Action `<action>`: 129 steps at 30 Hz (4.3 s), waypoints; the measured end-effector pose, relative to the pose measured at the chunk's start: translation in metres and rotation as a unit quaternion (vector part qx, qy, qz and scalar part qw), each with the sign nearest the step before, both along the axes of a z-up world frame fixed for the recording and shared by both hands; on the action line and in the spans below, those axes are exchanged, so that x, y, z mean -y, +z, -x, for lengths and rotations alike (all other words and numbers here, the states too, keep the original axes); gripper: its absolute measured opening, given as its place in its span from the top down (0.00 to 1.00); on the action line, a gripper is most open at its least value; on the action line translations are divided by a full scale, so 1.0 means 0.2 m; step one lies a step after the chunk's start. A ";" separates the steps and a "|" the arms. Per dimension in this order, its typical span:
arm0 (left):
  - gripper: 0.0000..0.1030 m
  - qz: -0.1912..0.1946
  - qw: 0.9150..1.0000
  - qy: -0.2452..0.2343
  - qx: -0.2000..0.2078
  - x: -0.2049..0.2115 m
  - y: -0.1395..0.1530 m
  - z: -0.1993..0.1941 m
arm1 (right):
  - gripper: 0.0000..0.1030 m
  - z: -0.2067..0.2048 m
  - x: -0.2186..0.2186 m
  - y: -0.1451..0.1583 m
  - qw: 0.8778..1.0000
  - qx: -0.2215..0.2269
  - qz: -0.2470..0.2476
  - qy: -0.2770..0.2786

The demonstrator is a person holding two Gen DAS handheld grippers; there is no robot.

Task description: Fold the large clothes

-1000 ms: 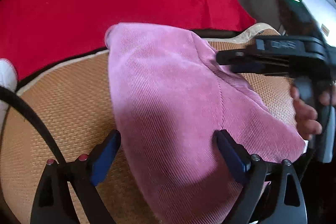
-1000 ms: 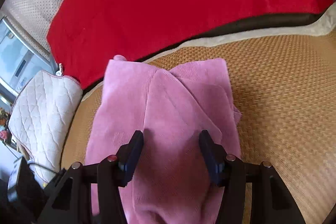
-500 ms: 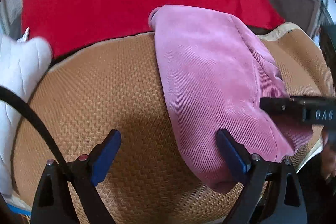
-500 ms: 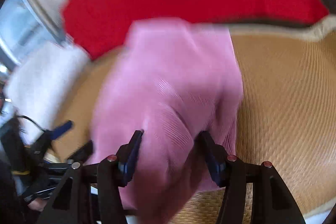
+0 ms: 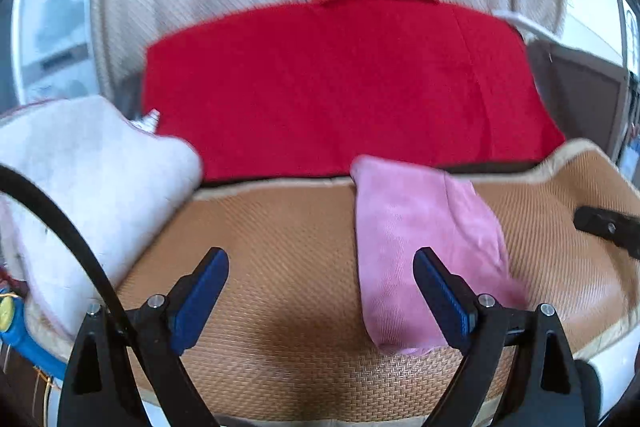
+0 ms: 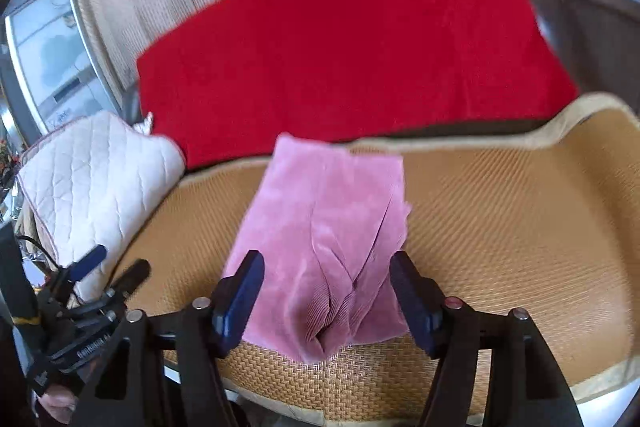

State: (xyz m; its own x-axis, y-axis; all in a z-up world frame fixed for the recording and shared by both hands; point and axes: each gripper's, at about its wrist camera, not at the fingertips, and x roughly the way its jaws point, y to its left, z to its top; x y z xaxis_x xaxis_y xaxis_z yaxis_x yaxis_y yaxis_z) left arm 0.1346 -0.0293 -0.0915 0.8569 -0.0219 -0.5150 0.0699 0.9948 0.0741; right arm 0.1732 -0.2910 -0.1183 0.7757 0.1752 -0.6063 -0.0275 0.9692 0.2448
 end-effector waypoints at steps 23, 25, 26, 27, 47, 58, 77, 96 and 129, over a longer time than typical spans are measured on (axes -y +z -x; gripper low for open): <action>0.00 -0.025 0.987 0.061 0.143 0.01 0.51 0.65 | 0.27 0.80 -0.13 0.43 0.995 0.095 0.031 -0.005; 0.00 -0.029 0.986 0.060 0.152 0.02 0.53 0.69 | 0.27 0.84 -0.16 0.46 0.994 0.107 0.038 -0.008; 0.00 -0.031 0.985 0.060 0.156 0.02 0.54 0.71 | 0.27 0.85 -0.17 0.46 0.993 0.109 0.040 -0.009; 0.00 -0.033 0.985 0.061 0.160 0.03 0.55 0.72 | 0.27 0.85 -0.17 0.47 0.993 0.112 0.042 -0.010; 0.00 -0.053 0.984 0.062 0.159 0.05 0.54 0.78 | 0.27 0.88 -0.22 0.48 0.994 0.097 0.041 -0.024; 0.00 -0.055 0.986 0.058 0.148 0.03 0.51 0.76 | 0.27 0.86 -0.26 0.45 0.995 0.087 0.044 -0.027; 0.00 -0.045 0.989 0.056 0.127 0.01 0.47 0.73 | 0.27 0.84 -0.33 0.41 0.995 0.075 0.053 -0.031; 0.00 -0.044 0.990 0.051 0.122 0.01 0.46 0.74 | 0.27 0.82 -0.36 0.41 0.995 0.072 0.054 -0.031; 0.00 -0.050 0.991 0.034 0.117 -0.01 0.44 0.74 | 0.27 0.84 -0.40 0.42 0.992 0.080 0.082 -0.045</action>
State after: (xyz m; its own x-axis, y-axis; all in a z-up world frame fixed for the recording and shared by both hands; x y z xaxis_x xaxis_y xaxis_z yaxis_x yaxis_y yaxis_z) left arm -0.0141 -0.0279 -0.0044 0.9508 0.0810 -0.2991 -0.0275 0.9835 0.1790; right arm 0.0060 -0.2101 -0.0336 0.8720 0.0107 -0.4894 0.0347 0.9959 0.0836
